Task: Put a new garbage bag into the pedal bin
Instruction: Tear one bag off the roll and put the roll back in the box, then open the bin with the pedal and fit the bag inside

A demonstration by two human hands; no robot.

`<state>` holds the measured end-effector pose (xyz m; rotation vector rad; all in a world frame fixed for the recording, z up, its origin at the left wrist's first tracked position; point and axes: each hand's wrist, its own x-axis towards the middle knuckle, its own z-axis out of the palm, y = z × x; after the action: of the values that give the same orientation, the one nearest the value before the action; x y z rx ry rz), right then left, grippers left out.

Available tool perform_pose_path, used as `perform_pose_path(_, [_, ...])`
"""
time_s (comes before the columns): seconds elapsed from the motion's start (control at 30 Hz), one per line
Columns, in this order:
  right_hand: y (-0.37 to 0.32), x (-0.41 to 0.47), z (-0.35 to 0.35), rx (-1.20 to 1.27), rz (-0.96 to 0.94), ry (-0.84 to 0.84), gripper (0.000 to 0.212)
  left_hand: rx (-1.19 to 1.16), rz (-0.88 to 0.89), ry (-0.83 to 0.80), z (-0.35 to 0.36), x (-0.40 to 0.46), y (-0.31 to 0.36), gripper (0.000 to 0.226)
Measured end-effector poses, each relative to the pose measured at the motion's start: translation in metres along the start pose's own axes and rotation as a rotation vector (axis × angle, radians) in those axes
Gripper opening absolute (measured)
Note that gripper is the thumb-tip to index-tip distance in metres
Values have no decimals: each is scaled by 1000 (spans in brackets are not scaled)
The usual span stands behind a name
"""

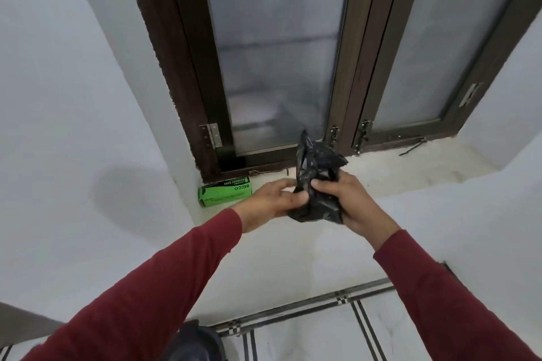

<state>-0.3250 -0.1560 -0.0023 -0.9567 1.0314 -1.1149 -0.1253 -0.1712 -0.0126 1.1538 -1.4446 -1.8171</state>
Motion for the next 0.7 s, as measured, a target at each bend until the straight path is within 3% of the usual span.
perform_pose_path(0.1, [-19, -27, 26, 82, -53, 142, 26, 98, 72, 95, 4, -35, -5, 22])
perform_pose_path(0.17, [-19, -55, 38, -74, -26, 92, 39, -51, 123, 241, 5, -51, 0, 25])
perform_pose_path(0.23, [2, -93, 57, -248, 123, -20, 55, -131, 172, 373, 2, -72, 6, 32])
perform_pose_path(0.3, [29, -122, 75, -350, 200, -107, 46, -122, 198, 417, 0, -95, 9, 40])
perform_pose_path(0.4, [56, -150, 106, -185, 133, 89, 22, -181, 28, 96, -3, -151, 3, 56])
perform_pose_path(0.5, [65, -165, 128, -5, 42, 332, 21, 12, -162, -177, -7, -209, -26, 45])
perform_pose_path(0.6, [68, -195, 142, 16, 121, 285, 32, 85, -199, 27, -6, -243, -55, 38])
perform_pose_path(0.7, [82, -236, 147, -173, 361, -30, 35, -58, -136, 288, 1, -268, -66, 26])
